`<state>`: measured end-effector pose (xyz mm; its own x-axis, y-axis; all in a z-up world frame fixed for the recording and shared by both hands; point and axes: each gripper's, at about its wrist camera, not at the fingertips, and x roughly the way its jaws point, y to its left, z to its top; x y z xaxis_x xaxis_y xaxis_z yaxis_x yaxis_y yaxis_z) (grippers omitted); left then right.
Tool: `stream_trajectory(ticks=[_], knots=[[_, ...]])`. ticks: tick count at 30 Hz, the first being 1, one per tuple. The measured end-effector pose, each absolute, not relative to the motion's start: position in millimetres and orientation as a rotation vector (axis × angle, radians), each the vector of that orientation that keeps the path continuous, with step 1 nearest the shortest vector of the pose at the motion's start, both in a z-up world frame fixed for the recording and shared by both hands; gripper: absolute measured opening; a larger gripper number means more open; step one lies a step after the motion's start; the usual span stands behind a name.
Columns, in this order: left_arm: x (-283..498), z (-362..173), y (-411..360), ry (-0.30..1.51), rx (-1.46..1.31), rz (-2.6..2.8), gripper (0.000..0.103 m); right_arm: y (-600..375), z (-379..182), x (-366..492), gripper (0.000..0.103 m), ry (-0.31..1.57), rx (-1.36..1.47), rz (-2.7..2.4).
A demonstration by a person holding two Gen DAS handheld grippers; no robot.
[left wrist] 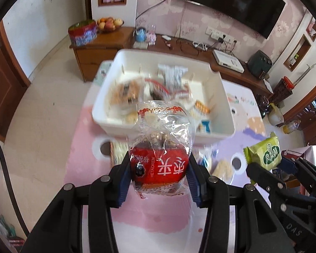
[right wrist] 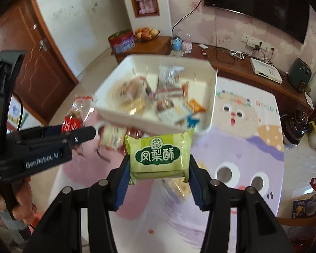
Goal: Organize snacks
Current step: 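Lift both snacks and carry them over the white tray, then open both grippers to drop the snacks into the tray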
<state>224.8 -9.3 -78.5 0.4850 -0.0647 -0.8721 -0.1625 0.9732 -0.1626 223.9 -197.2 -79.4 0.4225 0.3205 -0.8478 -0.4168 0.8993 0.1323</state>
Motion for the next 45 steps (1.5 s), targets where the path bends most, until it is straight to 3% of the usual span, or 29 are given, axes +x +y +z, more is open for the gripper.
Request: stream_trajectory(ticks=[13,34,35,37,39,45], knots=[[319,-41,20,0.998,-0.137,0.008,0.046,-155,-35,310,0.051,0.933,-0.023,0.318],[410,-86,16,1.045,-0.059,-0.034,0.047,-141,-76,388,0.052,1.012,-0.016,0.164],[411,-88,15,1.045,-0.051,-0.029,0.050,-140,-78,389,0.053,1.018,-0.018,0.167],[411,-90,15,1.047,-0.041,-0.020,0.072,-138,-80,390,0.055,1.019,-0.030,0.164],[411,-91,17,1.048,-0.032,0.007,0.087,-137,-81,389,0.055,1.001,-0.043,0.156],[408,-91,27,1.052,-0.068,0.016,0.090,-140,-81,387,0.062,1.002,-0.045,0.135]])
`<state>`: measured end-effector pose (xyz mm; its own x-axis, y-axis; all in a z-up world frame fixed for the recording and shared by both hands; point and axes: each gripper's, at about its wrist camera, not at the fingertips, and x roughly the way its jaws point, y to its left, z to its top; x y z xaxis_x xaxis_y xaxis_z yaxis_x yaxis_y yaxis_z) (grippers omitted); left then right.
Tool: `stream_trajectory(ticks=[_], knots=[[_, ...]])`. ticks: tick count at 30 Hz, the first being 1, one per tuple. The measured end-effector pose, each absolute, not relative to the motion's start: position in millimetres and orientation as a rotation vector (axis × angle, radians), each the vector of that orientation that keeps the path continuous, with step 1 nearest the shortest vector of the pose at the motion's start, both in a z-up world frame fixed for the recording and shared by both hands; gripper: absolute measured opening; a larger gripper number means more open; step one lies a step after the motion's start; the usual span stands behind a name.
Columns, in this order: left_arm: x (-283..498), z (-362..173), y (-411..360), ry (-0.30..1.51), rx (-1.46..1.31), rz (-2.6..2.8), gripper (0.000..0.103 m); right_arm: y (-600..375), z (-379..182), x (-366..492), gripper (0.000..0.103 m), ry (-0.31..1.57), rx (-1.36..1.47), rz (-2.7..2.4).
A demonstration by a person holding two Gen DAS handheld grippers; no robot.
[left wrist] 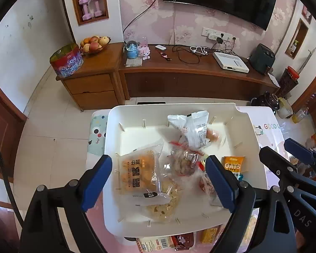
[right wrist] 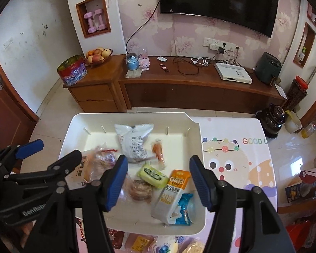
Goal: Organize snacks
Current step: 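Open both grippers to drop the snacks into the tray, then move both grippers back toward the snacks on the table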
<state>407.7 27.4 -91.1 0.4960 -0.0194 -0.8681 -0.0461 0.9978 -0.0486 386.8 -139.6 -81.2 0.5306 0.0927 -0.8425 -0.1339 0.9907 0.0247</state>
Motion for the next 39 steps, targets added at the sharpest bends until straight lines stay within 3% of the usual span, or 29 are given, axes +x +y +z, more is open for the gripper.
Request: stream_trajectory(ticks=[39], knots=[[306,-46,-14,0.979,-0.073,-0.044,0.090,-214,-33,282,0.062,0.966,0.026,0.151]])
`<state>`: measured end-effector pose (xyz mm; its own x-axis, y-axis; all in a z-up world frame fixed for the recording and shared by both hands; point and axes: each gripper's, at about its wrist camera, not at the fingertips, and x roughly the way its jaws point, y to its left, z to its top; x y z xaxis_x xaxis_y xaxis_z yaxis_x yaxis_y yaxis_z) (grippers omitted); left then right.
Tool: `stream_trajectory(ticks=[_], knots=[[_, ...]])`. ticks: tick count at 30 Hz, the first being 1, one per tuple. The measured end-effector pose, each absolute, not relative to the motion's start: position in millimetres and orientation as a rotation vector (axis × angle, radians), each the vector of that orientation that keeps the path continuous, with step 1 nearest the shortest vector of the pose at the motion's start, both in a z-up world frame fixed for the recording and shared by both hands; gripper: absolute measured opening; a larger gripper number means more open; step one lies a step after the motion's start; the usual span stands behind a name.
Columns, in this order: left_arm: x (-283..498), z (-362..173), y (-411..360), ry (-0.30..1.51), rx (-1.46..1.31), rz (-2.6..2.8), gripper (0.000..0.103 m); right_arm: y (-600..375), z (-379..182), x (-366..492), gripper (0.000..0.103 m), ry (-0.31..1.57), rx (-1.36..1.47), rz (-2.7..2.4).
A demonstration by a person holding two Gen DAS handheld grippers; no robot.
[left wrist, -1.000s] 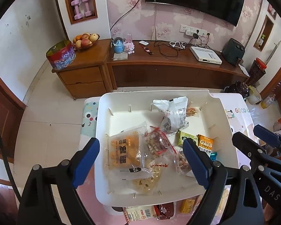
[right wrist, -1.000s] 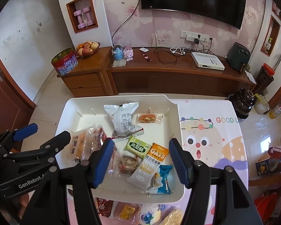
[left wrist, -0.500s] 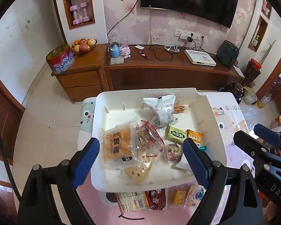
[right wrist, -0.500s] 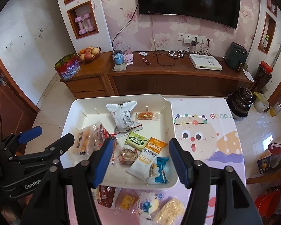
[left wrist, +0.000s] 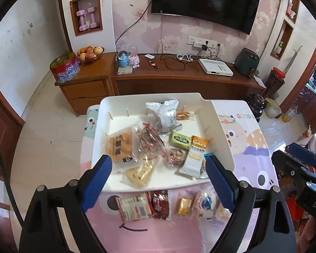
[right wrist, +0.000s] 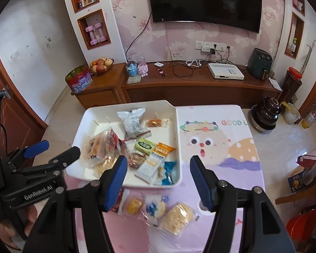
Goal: Organize snacks
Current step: 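Move both grippers back toward the snacks on the table, then grasp the blueberry bun bag with the left gripper while the right grasps the floss bread bag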
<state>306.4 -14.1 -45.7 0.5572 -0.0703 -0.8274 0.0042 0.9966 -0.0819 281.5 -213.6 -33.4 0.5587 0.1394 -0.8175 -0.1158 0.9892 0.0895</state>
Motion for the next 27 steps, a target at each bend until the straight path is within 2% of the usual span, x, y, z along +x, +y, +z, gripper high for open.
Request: stream_trajectory(ticks=[12,20,27], knots=[[271,-94,-57,1.058,-0.069,-0.129,0.090,-261,-88,258,0.062,1.106,0.054,0.112],[258,-155,-73,1.137,-0.073,-0.145,0.090,-268,-165,249,0.062,1.231,0.105,0.082],[256,-183,-65,1.181,-0.083,-0.123,0.090,-260,-215,253,0.062,1.308,0.172,0.076]])
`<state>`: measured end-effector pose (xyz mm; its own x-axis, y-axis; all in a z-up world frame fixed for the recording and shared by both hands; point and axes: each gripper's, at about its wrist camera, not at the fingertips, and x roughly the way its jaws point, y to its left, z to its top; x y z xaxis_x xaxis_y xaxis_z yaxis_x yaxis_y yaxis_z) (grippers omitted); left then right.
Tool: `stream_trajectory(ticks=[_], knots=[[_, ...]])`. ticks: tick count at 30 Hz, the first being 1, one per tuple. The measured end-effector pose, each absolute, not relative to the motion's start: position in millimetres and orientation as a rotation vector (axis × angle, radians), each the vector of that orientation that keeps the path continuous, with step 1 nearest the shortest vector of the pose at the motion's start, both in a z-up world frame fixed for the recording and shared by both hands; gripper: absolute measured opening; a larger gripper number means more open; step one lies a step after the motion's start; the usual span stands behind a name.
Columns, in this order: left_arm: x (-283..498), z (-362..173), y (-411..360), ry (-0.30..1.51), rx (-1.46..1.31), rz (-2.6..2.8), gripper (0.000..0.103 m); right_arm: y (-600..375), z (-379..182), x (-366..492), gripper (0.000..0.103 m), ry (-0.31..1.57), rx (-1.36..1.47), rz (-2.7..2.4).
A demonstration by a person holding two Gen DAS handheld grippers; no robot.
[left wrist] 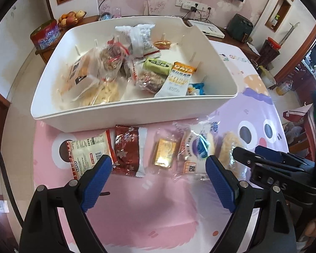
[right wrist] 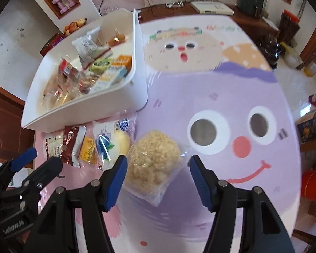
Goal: Organize snacks
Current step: 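Grasp the blueberry bun bag with the left gripper while the right grasps the floss bread bag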
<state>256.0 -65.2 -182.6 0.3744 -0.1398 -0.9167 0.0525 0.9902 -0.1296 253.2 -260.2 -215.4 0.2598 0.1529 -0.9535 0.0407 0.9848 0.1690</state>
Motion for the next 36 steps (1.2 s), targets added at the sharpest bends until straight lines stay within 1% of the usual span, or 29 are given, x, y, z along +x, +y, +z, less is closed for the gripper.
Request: stream_trajectory(ticks=[10,13,16,20,29,31,36], knots=[[265,-190,-64,1.191,-0.098,-0.123,0.090,-255,-255,264,0.062,1.404,0.213,0.061],[270,-193,-71,1.199,-0.094,-0.139,0.090,-255,-255,263,0.063,1.394,0.204,0.067],[274,-197,-82,1.207,-0.073,-0.163,0.090,-250,-255,260,0.057,1.386,0.142,0.076],[281,-206,-101,1.232,-0.042,-0.201,0.090,-257,-254,252,0.050,1.376,0.137,0.080],[293,-229,-148,1.268,0.084,-0.276,0.090,-284,-256,233,0.047,1.365,0.142,0.053],[295,-234,-156,1.271,0.118,-0.279,0.087,-289,-255,230,0.046,1.363,0.145,0.049],[300,-248,-170,1.309,0.165,-0.281,0.072,-292,-252,228,0.044,1.360,0.140,0.047]])
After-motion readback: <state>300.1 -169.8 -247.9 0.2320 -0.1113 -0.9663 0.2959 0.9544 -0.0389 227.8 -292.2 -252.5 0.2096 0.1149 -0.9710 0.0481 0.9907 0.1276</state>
